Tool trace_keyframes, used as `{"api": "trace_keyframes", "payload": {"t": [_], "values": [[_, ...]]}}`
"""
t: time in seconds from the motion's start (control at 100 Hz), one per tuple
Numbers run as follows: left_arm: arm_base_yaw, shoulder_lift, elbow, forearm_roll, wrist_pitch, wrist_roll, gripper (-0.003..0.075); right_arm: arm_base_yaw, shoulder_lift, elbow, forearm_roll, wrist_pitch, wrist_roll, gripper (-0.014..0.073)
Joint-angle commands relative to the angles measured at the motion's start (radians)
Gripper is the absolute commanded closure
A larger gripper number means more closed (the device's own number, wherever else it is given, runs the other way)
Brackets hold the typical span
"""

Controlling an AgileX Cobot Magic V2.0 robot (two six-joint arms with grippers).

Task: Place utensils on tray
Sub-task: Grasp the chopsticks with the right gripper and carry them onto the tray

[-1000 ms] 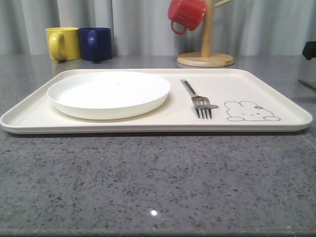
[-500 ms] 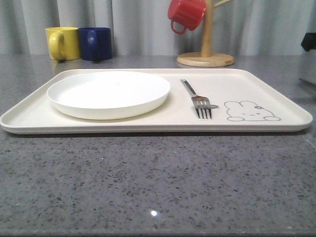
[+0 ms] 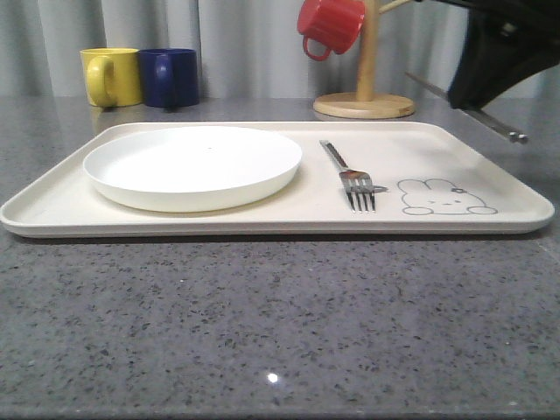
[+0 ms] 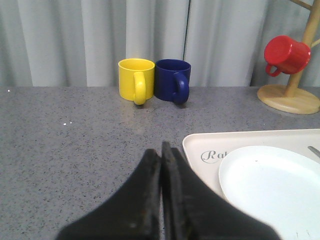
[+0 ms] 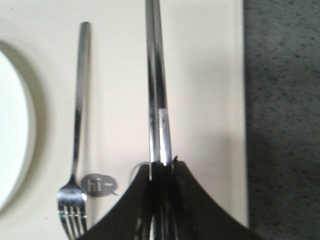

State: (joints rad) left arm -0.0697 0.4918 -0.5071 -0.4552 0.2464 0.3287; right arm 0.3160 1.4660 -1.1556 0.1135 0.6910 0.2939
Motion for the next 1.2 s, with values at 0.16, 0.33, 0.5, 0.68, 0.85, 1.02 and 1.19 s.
{"api": "trace_keyframes", "payload": {"t": [0.16, 0.33, 0.5, 0.68, 0.85, 1.02, 1.19], "values": [[-0.003, 0.004, -0.029, -0.013, -0.080, -0.003, 0.0739, 0.086, 0.041, -0.026, 0.002, -0.160, 0.061, 0.0651], [-0.003, 0.004, -0.029, -0.013, -0.080, -0.003, 0.0739, 0.093, 0.081, -0.026, 0.002, -0.178, 0.073, 0.0651], [-0.003, 0.004, -0.029, -0.013, -0.080, -0.003, 0.0739, 0.093, 0.108, -0.026, 0.001, -0.182, 0.073, 0.0651], [-0.003, 0.004, -0.029, -0.013, -0.080, -0.003, 0.0739, 0.093, 0.121, -0.026, -0.006, -0.185, 0.073, 0.0651], [-0.003, 0.004, -0.029, -0.013, -0.080, -0.003, 0.0739, 0.093, 0.138, -0.026, -0.008, -0.174, 0.073, 0.0651], [-0.003, 0.004, -0.029, -0.013, -0.080, -0.003, 0.0739, 0.093, 0.158, -0.026, -0.008, -0.158, 0.073, 0.0649], [-0.003, 0.004, -0.029, -0.013, -0.080, -0.003, 0.0739, 0.093, 0.162, -0.026, -0.008, -0.154, 0.073, 0.0559]]}}
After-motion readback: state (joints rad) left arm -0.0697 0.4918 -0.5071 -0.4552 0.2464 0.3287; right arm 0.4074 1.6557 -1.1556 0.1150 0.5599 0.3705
